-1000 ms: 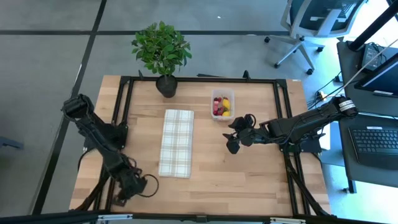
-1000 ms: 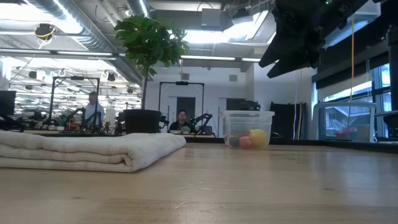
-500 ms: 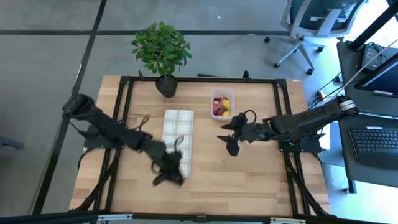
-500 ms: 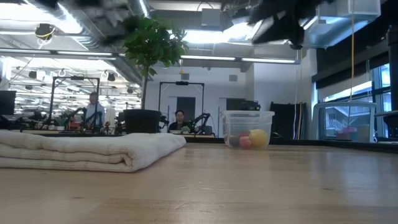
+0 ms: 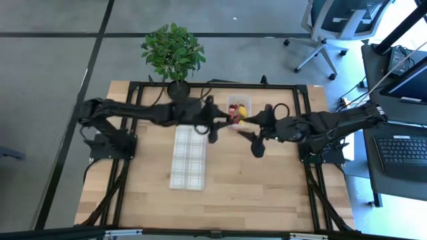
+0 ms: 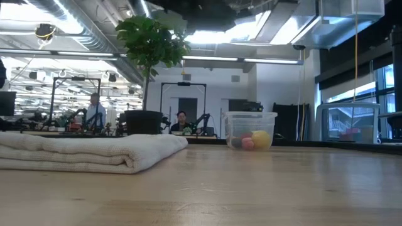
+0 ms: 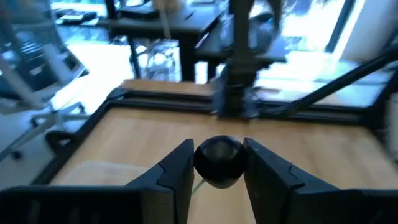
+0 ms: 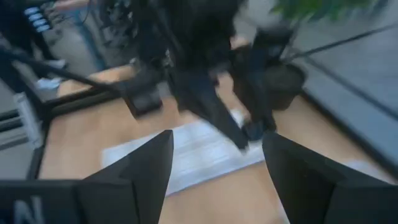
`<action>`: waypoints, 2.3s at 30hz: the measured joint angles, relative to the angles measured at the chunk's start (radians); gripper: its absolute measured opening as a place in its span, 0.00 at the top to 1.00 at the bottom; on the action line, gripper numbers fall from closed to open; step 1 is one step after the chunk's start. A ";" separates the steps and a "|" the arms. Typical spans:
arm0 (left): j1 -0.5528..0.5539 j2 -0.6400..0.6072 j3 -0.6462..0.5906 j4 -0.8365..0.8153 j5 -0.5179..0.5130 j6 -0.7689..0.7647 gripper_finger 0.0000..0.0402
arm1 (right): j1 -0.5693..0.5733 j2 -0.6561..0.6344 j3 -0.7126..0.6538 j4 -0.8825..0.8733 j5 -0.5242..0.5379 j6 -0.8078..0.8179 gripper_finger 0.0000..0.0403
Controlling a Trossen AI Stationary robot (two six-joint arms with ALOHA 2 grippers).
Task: Pick and placing Produce into tupperware
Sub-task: Put the black cherry into the transparent bin, then return to Home Position
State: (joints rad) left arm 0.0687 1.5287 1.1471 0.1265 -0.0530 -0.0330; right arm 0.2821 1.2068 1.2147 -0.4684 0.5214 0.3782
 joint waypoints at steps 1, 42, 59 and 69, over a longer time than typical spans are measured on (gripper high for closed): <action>0.022 0.023 0.025 -0.023 0.004 0.012 0.70 | 0.000 -0.009 0.004 -0.001 0.022 -0.013 0.38; 0.252 0.478 0.427 -0.411 0.152 0.055 0.51 | 0.000 -0.073 0.004 -0.222 0.097 0.087 0.38; 0.227 -0.394 -0.055 -0.235 0.039 0.071 0.52 | -0.178 -0.273 -0.238 0.072 0.183 -0.204 0.38; 0.224 -0.909 -0.540 -0.133 -0.016 -0.022 0.52 | -0.225 -0.678 -0.580 0.247 0.133 -0.197 0.38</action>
State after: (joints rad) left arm 0.2928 0.6201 0.6068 -0.0064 -0.0695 -0.0551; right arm 0.0570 0.5285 0.6350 -0.2213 0.6547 0.1808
